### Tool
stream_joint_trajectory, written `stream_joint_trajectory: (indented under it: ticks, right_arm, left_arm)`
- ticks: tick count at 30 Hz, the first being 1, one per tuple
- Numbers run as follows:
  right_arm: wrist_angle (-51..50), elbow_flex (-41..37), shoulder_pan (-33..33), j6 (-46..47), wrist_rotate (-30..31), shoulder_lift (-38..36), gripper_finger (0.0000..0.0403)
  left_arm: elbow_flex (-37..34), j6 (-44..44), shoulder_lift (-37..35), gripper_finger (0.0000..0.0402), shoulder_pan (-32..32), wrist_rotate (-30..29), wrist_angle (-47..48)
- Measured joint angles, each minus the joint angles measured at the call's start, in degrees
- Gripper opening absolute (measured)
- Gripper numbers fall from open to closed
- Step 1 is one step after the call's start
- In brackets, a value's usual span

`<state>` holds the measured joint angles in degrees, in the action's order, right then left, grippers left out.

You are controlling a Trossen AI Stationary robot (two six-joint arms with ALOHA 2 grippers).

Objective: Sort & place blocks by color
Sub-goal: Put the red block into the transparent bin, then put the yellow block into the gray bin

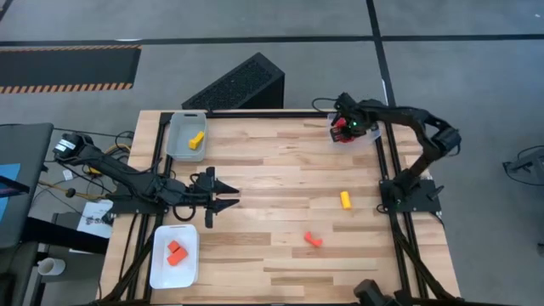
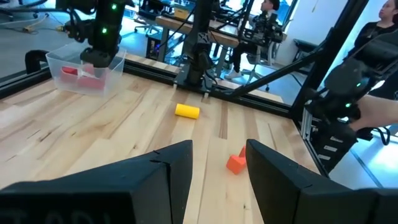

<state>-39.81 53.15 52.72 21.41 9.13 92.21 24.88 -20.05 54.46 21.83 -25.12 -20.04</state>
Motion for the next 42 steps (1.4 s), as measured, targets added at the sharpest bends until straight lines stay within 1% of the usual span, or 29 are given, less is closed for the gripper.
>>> stream_joint_trajectory:
  ticks: [5, 11, 15, 18, 24, 29, 35, 39, 42]
  right_arm:
    - [0.68, 0.08, 1.55, 0.76, -0.08, 3.48, 0.0131]
    - [0.86, 0.59, 1.35, 1.01, 0.57, 4.00, 0.0147]
    - [0.73, 0.52, 1.43, 0.94, 0.72, 3.21, 0.0175]
    - [0.21, 0.52, 1.47, 0.96, 0.96, 2.48, 0.0204]
    - [-4.65, 1.59, 1.43, 0.94, 0.68, 0.71, 0.0253]
    - [-7.67, 2.42, 0.57, 1.01, 1.07, -3.74, 0.0261]
    - [-8.96, 2.71, -2.81, 0.70, 3.00, -12.82, 0.0260]
    - [-10.15, 2.73, -7.79, -0.34, 2.99, -18.79, 0.0260]
    - [-11.53, 2.73, -13.56, 1.06, 3.20, -22.16, 0.0260]
  left_arm:
    - [0.00, 0.07, 0.00, 0.0135, 0.02, 0.04, 0.04]
    - [0.00, 0.05, 0.02, 0.0135, 0.01, 0.19, 0.18]
    - [0.00, 0.14, 0.02, 0.0135, 0.01, 0.17, 0.18]
    - [0.00, 0.26, 0.02, 0.0135, 0.02, 0.17, 0.18]
    - [0.00, 0.31, 0.02, 0.0135, -0.01, 0.15, 0.18]
    - [0.00, 0.31, 0.02, 0.0135, 0.01, 0.13, 0.18]
    - [0.00, 0.31, 0.02, 0.0135, 0.02, 0.09, 0.20]
    - [0.00, 0.31, 0.02, 0.0135, -0.01, 0.02, 0.21]
    - [0.00, 0.31, 0.02, 0.0135, -0.01, 0.02, 0.22]
